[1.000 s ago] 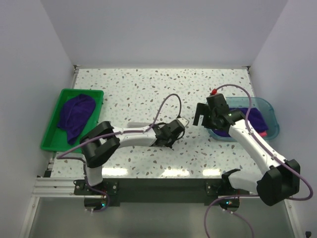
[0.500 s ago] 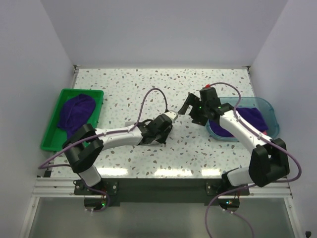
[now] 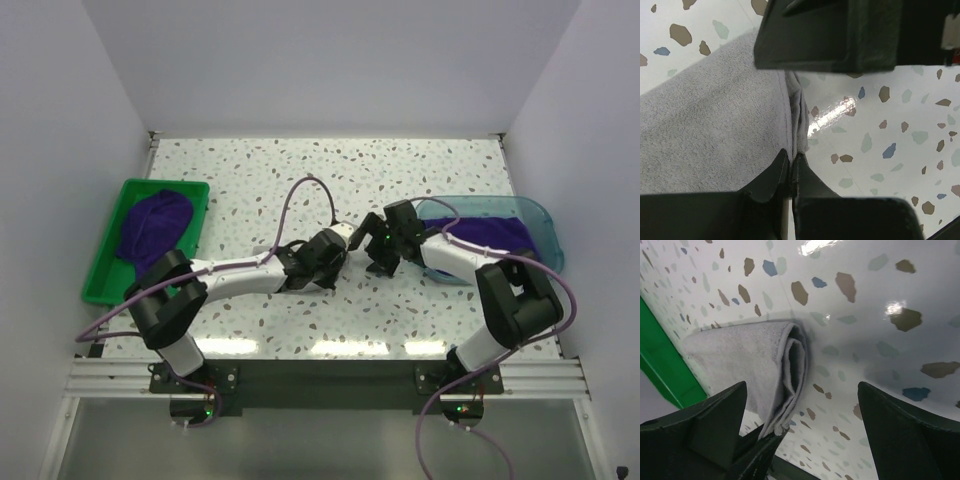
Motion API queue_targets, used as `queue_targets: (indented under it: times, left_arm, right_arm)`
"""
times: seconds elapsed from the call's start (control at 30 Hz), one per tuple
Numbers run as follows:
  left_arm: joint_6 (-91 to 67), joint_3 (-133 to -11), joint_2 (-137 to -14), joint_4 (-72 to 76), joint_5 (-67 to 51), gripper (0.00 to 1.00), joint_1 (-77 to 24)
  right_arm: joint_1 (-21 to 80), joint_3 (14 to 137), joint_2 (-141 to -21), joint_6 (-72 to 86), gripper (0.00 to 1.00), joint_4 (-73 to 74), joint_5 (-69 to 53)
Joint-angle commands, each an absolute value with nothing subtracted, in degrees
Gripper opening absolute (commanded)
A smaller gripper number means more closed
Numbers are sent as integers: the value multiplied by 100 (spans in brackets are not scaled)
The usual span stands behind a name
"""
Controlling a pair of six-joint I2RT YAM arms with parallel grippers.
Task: Fold and stack the towels
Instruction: Neatly place the folded towel into the bin
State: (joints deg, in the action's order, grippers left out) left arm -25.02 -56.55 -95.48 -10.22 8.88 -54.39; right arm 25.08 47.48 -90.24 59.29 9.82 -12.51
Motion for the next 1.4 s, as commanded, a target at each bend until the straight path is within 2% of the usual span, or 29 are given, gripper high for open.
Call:
queue_targets:
  times: [0.0,0.27,0.47,0.67,0.7,0.77,0.8,0.87,0.9,0.93,0.97,1.07,1.1,1.27,1.37]
  left_arm:
    - [-2637,-5932,-9633,-703,826,0,-5405]
    - [-2733,-6003,-9826,-686,800,0,-5405]
    - [-2830,-6134,-9967,-729,791,0,-5405]
    - [-2848,-6170,-9914,-729,791,0,-5405]
    - [-2856,-6153,-9897,-729,782,0,-5405]
    - [-2874,-6117,-9835,-756,765,0,-5405]
    - [-2874,-6091,-9818,-756,765,0,-5405]
    - [-2892,-6047,-9765,-773,756,0,-5405]
    - [-2900,-6038,-9756,-791,765,7,-5405]
    - [-2900,-6029,-9738,-835,765,15,-5405]
    - [-2909,-6021,-9695,-861,791,32,-5405]
    - [-2918,-5994,-9520,-940,896,55,-5405]
    - [-2918,-5985,-9458,-967,940,67,-5405]
    - [-2900,-6003,-8879,-1265,1273,98,-5327]
    - [-2900,-5986,-8405,-1555,1380,100,-5108]
  right_arm:
    - [2645,4667,-9210,6275,95,273,-1467]
    - [2847,4667,-9624,6416,92,105,-1652]
    - [3023,4755,-9738,6451,81,97,-1749]
    - [3041,4790,-9747,6320,60,141,-1652]
    - [3041,4799,-9738,6302,53,141,-1644]
    - [3041,4816,-9729,6241,45,184,-1591]
    - [3041,4834,-9695,6205,37,211,-1565]
    - [3041,4912,-9668,6083,29,333,-1477]
    - [3041,4939,-9642,6039,21,377,-1442]
    - [3041,5018,-9624,5986,16,430,-1381]
    - [3041,5071,-9607,5872,8,535,-1328]
    - [3041,5255,-9536,5600,0,790,-1169]
    - [3041,5308,-9527,5529,0,861,-1117]
    - [3041,5747,-9378,4845,0,1579,-844]
    - [3041,6116,-9247,4362,0,2246,-651]
